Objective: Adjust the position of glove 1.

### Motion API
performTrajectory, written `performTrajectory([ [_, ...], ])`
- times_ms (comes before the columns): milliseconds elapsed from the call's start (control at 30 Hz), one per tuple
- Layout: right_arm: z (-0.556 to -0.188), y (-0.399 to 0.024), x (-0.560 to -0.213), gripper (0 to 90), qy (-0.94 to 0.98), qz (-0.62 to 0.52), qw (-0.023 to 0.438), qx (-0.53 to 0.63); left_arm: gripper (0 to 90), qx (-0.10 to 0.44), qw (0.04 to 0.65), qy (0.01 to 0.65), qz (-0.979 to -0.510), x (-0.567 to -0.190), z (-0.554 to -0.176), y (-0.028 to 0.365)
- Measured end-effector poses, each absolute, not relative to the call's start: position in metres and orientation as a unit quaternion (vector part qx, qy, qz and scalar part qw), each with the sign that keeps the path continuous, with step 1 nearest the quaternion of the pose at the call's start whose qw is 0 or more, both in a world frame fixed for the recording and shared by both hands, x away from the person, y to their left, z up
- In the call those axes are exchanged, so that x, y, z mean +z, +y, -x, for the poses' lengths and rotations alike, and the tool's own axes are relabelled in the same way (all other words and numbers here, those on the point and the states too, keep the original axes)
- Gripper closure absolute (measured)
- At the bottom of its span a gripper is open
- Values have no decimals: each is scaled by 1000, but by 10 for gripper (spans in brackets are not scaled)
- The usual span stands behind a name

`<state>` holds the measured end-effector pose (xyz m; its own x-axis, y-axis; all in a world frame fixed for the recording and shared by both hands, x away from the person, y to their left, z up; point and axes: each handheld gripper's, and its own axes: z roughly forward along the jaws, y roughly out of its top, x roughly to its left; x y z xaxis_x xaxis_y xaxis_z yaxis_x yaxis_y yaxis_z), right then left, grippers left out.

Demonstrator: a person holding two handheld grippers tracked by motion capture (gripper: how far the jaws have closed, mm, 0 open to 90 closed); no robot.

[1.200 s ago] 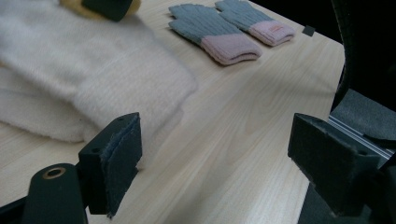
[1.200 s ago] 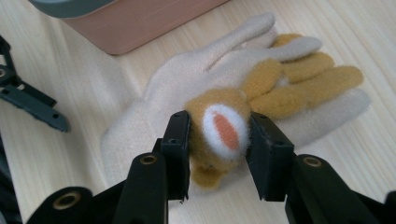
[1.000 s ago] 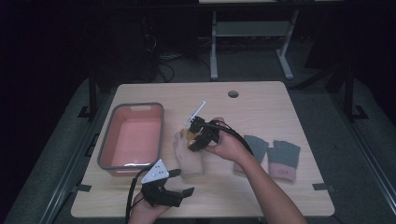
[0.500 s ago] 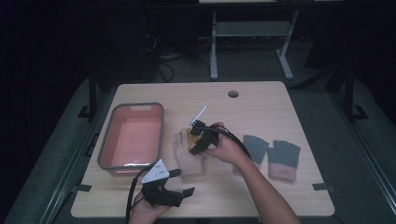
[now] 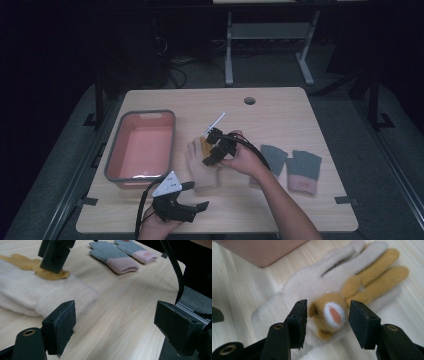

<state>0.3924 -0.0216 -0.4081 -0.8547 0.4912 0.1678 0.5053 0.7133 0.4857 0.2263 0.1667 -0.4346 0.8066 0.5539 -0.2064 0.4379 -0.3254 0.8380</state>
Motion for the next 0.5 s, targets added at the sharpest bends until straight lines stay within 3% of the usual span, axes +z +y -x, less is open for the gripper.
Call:
performTrajectory([
  [500,-394,-5,-398,469,-928,255,7,-270,177,57,495,306,-811,-434,-226,167],
])
